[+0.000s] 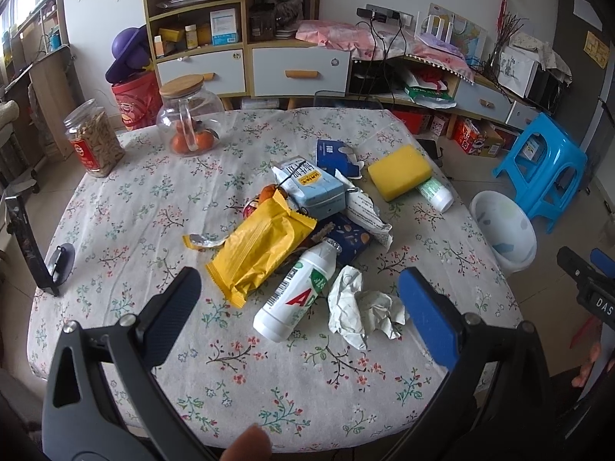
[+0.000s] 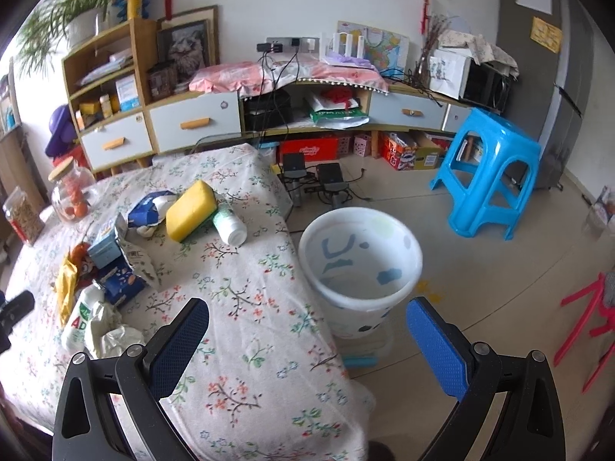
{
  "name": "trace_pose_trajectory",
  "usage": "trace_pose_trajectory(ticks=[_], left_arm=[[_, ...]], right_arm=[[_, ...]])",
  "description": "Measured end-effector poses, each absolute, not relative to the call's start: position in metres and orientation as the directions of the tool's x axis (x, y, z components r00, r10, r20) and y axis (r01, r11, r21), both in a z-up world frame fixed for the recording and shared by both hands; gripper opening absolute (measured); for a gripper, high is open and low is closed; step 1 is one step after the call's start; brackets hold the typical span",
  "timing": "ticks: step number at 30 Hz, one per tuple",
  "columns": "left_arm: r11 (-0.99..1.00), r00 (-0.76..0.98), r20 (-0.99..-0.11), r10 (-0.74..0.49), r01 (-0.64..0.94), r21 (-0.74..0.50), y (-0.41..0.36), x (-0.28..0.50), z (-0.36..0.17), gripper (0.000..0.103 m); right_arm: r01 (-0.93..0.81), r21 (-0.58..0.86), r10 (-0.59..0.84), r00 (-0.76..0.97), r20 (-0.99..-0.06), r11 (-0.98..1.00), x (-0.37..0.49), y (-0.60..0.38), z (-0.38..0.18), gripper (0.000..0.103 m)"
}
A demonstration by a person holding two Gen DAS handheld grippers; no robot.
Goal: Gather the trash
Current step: 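Grasp the yellow snack bag with the left gripper while the right grasps the white bottle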
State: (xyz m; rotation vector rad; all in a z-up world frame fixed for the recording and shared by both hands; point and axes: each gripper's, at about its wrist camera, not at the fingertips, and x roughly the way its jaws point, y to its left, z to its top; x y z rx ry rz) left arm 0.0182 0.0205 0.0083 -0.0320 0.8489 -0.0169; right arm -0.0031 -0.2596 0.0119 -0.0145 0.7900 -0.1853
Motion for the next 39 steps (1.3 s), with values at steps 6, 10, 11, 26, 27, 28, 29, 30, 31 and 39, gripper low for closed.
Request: trace_pose_trajectory(ticks=[6, 10, 11, 26, 27, 28, 29, 30, 31, 39], left_arm=[[0.998, 0.590, -0.806, -0.051, 0.004, -0.060, 0.045, 0.051, 0.008, 0.102], [0.995, 0.523, -0.850, -0.067, -0.030, -0.097, 0.064, 0.078, -0.003, 0.102], [0.993, 0.504, -0.860, -0.076, -0.037, -0.110, 0.068, 0.085, -0.007, 0.102], [0.979, 0.346, -0.916, -0.202, 0.077, -0.187, 0.065, 0.121, -0.059, 0.092], [0.980, 0.341, -0.920, -0.196, 0.090, -0.176, 0.062, 0.121, -0.060, 0.092], [0.981, 0.339, -0.921, -0.190, 0.102, -0.165, 0.060, 0.122, -0.061, 0.092], [0.981, 0.340, -0.922, -0.188, 0.113, -0.158, 0.058, 0.123, -0.061, 0.092], [0.980, 0.341, -0.921, -0.188, 0.122, -0.155, 0.057, 0.123, -0.062, 0.090], [0.980, 0.341, -0.921, -0.190, 0.127, -0.155, 0.057, 0.123, -0.062, 0.088], [0.975, 0.339, -0.919, -0.202, 0.158, -0.156, 0.057, 0.128, -0.062, 0.061]], right_arm=[[0.072, -0.071, -0.100, 0.639, -0.762, 0.995, 0.030, -0.250, 0.023, 0.103], [0.035, -0.052, -0.063, 0.629, -0.775, 0.998, 0.056, -0.242, 0.029, 0.103], [0.028, -0.046, -0.054, 0.620, -0.783, 0.999, 0.064, -0.241, 0.029, 0.103], [-0.013, 0.044, 0.045, 0.440, -0.897, 0.999, 0.162, -0.240, -0.047, 0.103], [-0.009, 0.047, 0.046, 0.436, -0.899, 0.999, 0.168, -0.241, -0.049, 0.103], [-0.011, 0.050, 0.050, 0.434, -0.900, 0.999, 0.173, -0.241, -0.051, 0.103], [-0.012, 0.055, 0.055, 0.430, -0.901, 0.998, 0.178, -0.241, -0.054, 0.103], [-0.012, 0.055, 0.055, 0.427, -0.903, 0.998, 0.183, -0.241, -0.057, 0.103], [-0.011, 0.055, 0.055, 0.420, -0.906, 0.998, 0.189, -0.240, -0.061, 0.103], [-0.022, 0.068, 0.071, 0.365, -0.928, 0.997, 0.218, -0.233, -0.090, 0.100]])
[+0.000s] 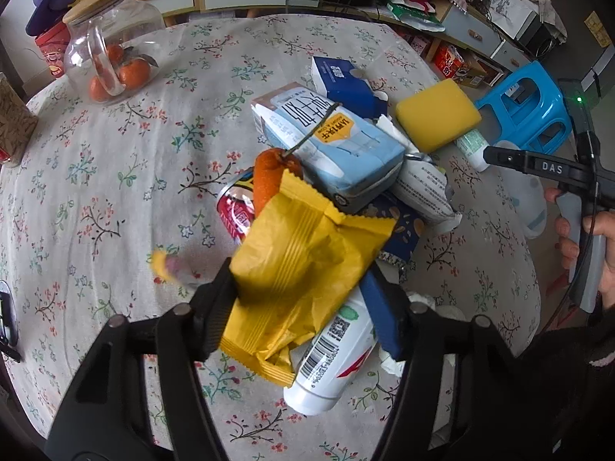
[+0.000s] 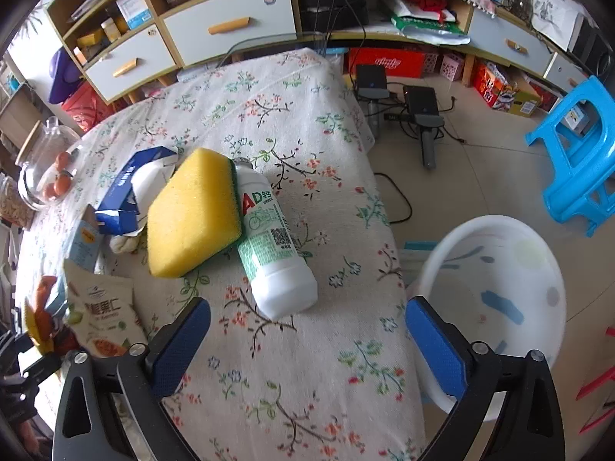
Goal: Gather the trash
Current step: 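Grasp the yellow snack bag with the left gripper while the right grasps the white bottle, then carry the snack bag and bottle over the white bin and release both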
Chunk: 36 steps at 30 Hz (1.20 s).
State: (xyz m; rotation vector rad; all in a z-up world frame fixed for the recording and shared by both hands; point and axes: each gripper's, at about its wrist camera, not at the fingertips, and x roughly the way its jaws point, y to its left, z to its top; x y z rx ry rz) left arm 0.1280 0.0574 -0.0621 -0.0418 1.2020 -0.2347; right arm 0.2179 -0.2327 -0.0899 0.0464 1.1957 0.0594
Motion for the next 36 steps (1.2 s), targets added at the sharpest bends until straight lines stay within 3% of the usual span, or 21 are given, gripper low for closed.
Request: trace_pose_trajectory(ticks=[7, 10, 12, 36], left_arm=[[0.974, 0.350, -0.912, -0.212, 0.148, -0.170, 0.063, 0.127, -0.061, 0.056], [0.973, 0.355, -0.908, -0.222, 0.143, -0.181, 0.065, 0.125, -0.060, 0.054], [0.972, 0.361, -0.904, -0.230, 0.138, -0.192, 0.067, 0.124, -0.057, 0.054], [0.934, 0.495, -0.794, -0.354, 0.146, -0.325, 0.059, 0.111, -0.010, 0.050]], right_arm=[[-0.011, 0.096, 0.094, 0.340, -0.936, 0.995, 0.229, -0.231, -0.103, 0.081], [-0.025, 0.112, 0.114, 0.343, -0.932, 0.993, 0.230, -0.229, -0.104, 0.066], [-0.033, 0.132, 0.135, 0.343, -0.930, 0.991, 0.231, -0.229, -0.105, 0.045], [-0.035, 0.225, 0.212, 0.503, -0.838, 0.974, 0.152, -0.283, -0.030, 0.041]])
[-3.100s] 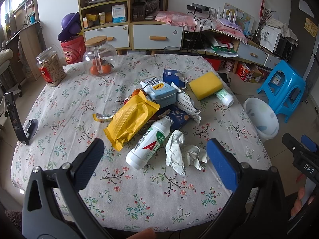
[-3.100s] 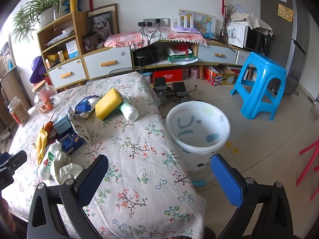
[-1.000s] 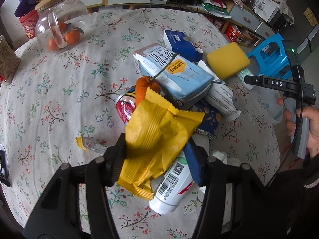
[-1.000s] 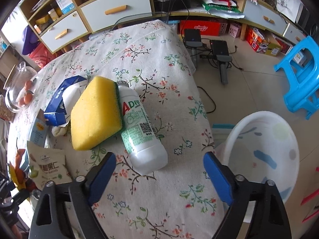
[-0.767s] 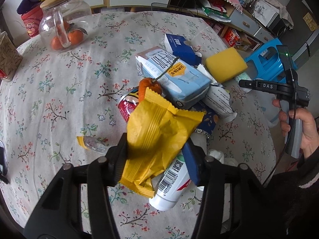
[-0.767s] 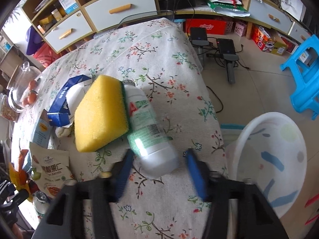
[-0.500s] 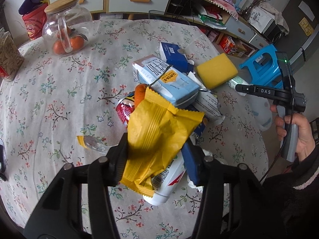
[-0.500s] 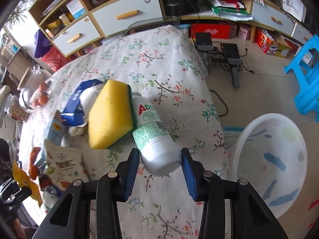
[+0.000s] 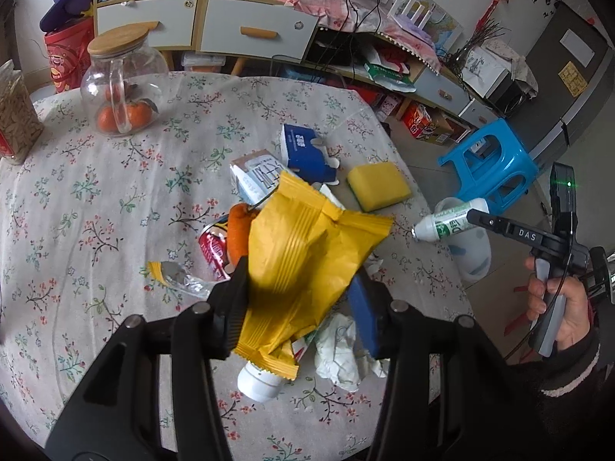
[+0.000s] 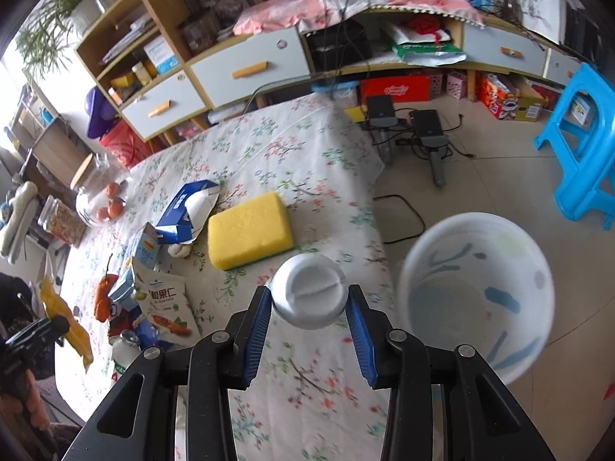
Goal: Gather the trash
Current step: 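Carry the snack bag and bottle over the white bin and release both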
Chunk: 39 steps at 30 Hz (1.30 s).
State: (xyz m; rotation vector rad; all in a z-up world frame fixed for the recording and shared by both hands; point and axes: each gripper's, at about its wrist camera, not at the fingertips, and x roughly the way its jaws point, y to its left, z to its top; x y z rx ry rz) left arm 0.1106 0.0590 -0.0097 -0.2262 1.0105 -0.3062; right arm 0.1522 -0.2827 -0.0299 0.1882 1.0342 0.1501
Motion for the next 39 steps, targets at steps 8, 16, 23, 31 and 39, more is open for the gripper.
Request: trace_pose_trajectory(ticks=[8, 16, 23, 31, 39], left_arm=[[0.908, 0.506, -0.754, -0.418, 0.216, -0.358, 0.021, 0.114, 0.003, 0.050], [0.880, 0.458, -0.753, -0.473, 0.282, -0.381, -0.038, 0.128, -0.006, 0.050], [0.866, 0.408, -0.769, -0.493, 0.322, -0.384, -0.088, 0.136, -0.016, 0.050], [0.832, 0.358, -0.762, -0.539, 0.367, -0.416, -0.145, 0.149, -0.022, 0.050], [0.796, 0.313, -0.753, -0.579, 0.416, -0.440, -0.206, 0.162, -0.032, 0.050]], right_arm=[[0.082, 0.227, 0.143, 0.562, -0.815, 0.970, 0.122, -0.351, -0.016, 0.041], [0.205, 0.190, 0.051, 0.540, -0.840, 0.960, 0.111, -0.411, -0.032, 0.041], [0.251, 0.181, 0.031, 0.505, -0.863, 0.951, 0.113, -0.439, -0.049, 0.041], [0.297, 0.224, 0.035, 0.529, -0.848, 0.928, 0.098, -0.468, -0.041, 0.069], [0.355, 0.224, 0.003, 0.529, -0.848, 0.908, 0.077, -0.494, -0.034, 0.070]])
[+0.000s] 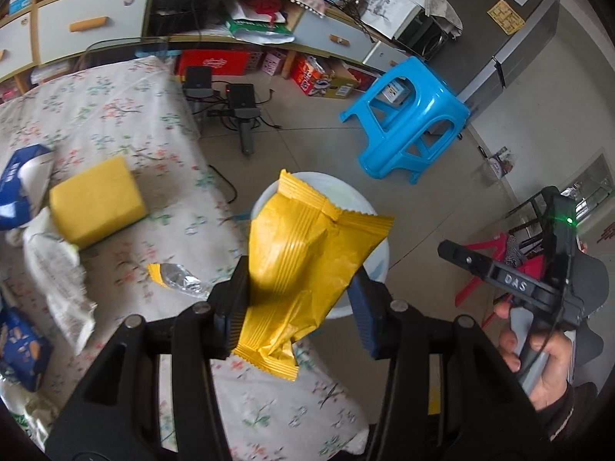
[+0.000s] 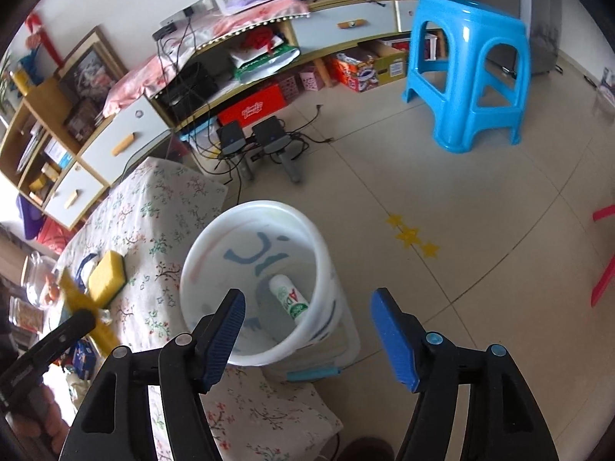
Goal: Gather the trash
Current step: 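Carry the snack bag and bottle over the white bin and release both, then move the left gripper back to the table and grasp the orange toy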
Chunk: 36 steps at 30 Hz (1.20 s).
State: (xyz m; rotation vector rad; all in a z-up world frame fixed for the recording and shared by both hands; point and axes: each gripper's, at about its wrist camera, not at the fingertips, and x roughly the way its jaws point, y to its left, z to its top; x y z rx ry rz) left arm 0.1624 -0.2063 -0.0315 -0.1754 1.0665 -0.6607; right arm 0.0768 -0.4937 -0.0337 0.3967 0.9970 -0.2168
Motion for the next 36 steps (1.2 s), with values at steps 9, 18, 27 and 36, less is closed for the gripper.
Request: trace_pose_trajectory(ticks=[9, 18, 27, 36], left_arm=[[0.796, 0.292, -0.770, -0.567, 0.437, -0.420, -0.246, 0.175, -0.041, 0.050], [0.791, 0.329, -0.749, -0.575, 0.457, -0.407, -0.250, 0.176, -0.038, 0.081], [0.831, 0.397, -0.773, -0.494, 0.478, -0.285, -0.225, 0.163, -0.023, 0.085], [0.864, 0.455, -0.774, -0.440, 0.448, -0.229, -0.179, 0.152, -0.007, 0.094]], right_arm=[[0.396, 0.196, -0.042, 0.517, -0.855, 0.897, 0.061, -0.514, -0.034, 0.074], [0.396, 0.198, -0.044, 0.524, -0.851, 0.897, 0.064, -0.510, -0.031, 0.074], [0.376, 0.182, -0.048, 0.527, -0.849, 0.908, 0.070, -0.497, -0.029, 0.076], [0.326, 0.156, -0.043, 0.529, -0.848, 0.932, 0.080, -0.467, -0.024, 0.077]])
